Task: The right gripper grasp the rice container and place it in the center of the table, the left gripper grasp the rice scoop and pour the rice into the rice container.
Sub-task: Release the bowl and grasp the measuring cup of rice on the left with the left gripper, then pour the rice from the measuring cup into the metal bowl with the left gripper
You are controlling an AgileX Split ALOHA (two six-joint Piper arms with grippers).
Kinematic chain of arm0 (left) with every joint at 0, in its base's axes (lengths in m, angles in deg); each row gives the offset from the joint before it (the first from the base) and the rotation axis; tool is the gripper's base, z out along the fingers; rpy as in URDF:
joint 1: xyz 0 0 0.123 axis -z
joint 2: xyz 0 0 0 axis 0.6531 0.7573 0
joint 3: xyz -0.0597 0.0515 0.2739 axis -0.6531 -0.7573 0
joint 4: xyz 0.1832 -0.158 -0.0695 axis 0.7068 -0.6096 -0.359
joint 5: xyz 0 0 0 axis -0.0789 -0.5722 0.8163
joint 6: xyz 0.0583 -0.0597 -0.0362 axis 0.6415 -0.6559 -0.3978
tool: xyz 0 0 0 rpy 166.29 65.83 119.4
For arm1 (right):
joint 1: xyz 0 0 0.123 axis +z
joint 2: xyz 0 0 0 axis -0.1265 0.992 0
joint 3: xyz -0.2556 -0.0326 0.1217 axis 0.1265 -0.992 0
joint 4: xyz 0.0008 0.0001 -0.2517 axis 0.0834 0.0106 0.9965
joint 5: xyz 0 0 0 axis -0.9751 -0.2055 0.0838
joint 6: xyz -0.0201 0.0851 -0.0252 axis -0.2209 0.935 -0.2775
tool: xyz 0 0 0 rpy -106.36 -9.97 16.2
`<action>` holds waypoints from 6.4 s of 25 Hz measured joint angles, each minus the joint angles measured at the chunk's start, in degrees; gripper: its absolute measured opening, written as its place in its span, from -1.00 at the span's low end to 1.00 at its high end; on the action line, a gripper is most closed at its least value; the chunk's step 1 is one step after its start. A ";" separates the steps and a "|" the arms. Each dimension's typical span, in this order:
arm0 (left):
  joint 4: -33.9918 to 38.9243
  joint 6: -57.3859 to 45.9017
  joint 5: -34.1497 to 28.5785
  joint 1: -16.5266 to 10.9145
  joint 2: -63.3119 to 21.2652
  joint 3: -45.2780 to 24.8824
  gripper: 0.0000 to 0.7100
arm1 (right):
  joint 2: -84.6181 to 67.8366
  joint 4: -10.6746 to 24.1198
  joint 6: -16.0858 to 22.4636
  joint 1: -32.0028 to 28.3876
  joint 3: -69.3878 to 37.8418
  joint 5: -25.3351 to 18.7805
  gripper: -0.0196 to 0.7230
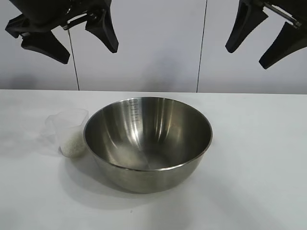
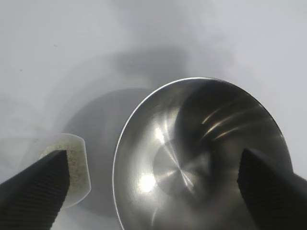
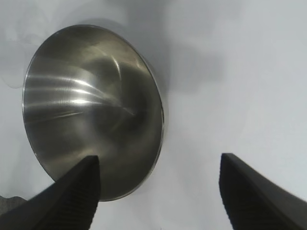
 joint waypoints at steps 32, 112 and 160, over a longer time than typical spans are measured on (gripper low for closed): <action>9.99 7.75 93.03 -5.72 -2.46 -59.64 0.67 | 0.00 -0.07 -0.24 0.00 0.00 -0.76 0.36; 48.87 -10.35 100.89 -25.67 28.82 -37.34 -0.97 | 0.00 -0.37 -0.24 0.00 0.00 0.54 0.36; 6.88 140.57 73.68 18.53 0.35 -33.54 -0.97 | 0.00 -0.44 -0.82 0.00 0.00 3.98 0.36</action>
